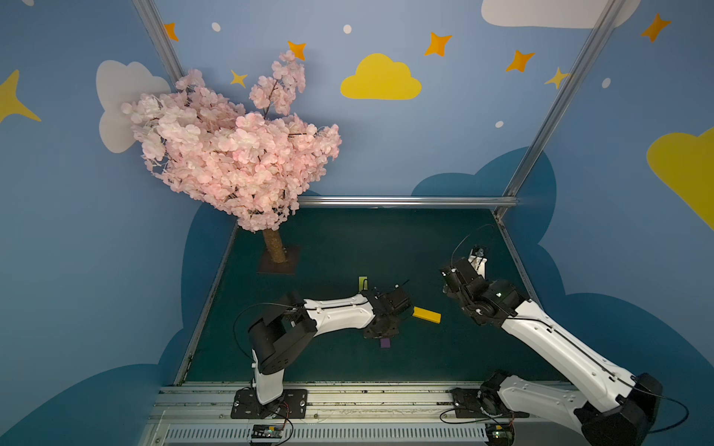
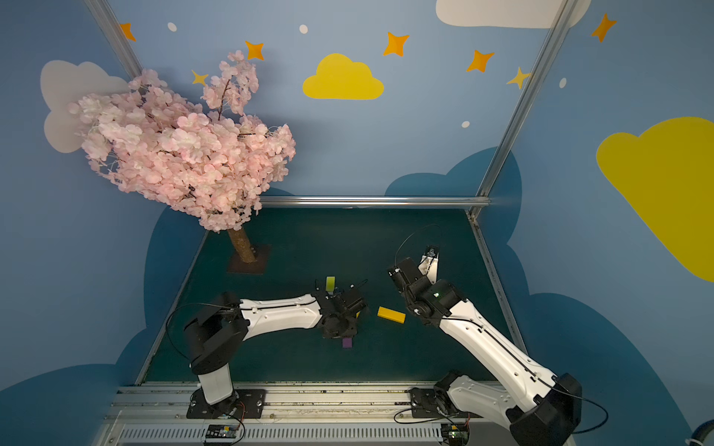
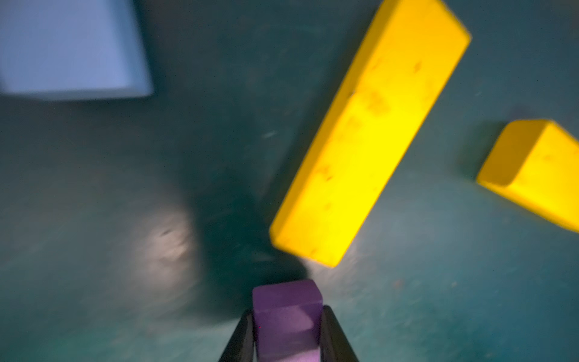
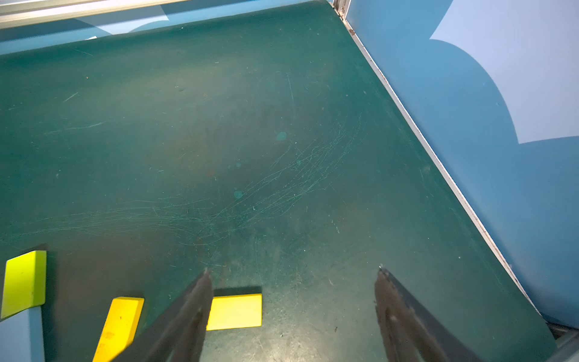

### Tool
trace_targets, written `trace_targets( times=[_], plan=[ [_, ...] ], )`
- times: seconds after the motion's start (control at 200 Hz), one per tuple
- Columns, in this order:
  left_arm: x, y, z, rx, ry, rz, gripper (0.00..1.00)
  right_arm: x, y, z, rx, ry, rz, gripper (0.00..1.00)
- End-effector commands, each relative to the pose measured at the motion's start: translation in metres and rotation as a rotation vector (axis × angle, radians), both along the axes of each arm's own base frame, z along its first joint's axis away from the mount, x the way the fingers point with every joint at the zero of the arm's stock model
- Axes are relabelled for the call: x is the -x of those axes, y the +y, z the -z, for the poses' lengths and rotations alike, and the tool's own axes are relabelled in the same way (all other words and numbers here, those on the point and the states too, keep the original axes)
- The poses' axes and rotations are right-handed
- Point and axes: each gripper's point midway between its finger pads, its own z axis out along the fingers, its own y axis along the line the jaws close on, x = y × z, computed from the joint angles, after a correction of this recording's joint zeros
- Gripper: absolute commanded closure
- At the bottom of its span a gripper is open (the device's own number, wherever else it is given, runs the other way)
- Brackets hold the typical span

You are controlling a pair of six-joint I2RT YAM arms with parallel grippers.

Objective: Assemble the letter k with building blocks
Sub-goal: Pick up the building block from the center of the board, then assemble the building block at the center of the board.

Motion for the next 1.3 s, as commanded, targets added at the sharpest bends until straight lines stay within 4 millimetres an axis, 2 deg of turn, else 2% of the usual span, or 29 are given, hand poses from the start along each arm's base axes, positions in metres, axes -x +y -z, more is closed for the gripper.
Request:
trace_targets(
  times=[0.0, 0.155, 0.35, 0.571, 0.961, 1.296],
  plan=[
    [0.003, 0.033, -0.005, -0.122, -0.007, 0.023, 0.74, -0.004, 0.004, 0.004, -0.005, -0.001, -0.010, 0.19],
    [-0.003, 0.048, 0.000, -0.158, 0.004, 0.027, 0.75, -0.006, 0.010, 0.007, -0.019, -0.001, -0.036, 0.19],
    [-0.007, 0.058, 0.012, -0.184, 0.026, 0.033, 0.75, -0.008, 0.014, 0.010, -0.023, -0.001, -0.052, 0.19],
    [-0.018, 0.052, 0.019, -0.163, 0.026, 0.074, 0.75, -0.013, 0.020, 0.014, -0.032, 0.001, -0.068, 0.19],
    [-0.040, 0.064, 0.026, -0.157, 0.020, 0.063, 0.76, -0.019, 0.028, 0.019, -0.029, 0.023, -0.079, 0.20],
    [-0.045, 0.069, 0.040, -0.153, 0.049, 0.046, 0.76, -0.023, 0.032, 0.019, -0.026, 0.028, -0.088, 0.20]
  ],
)
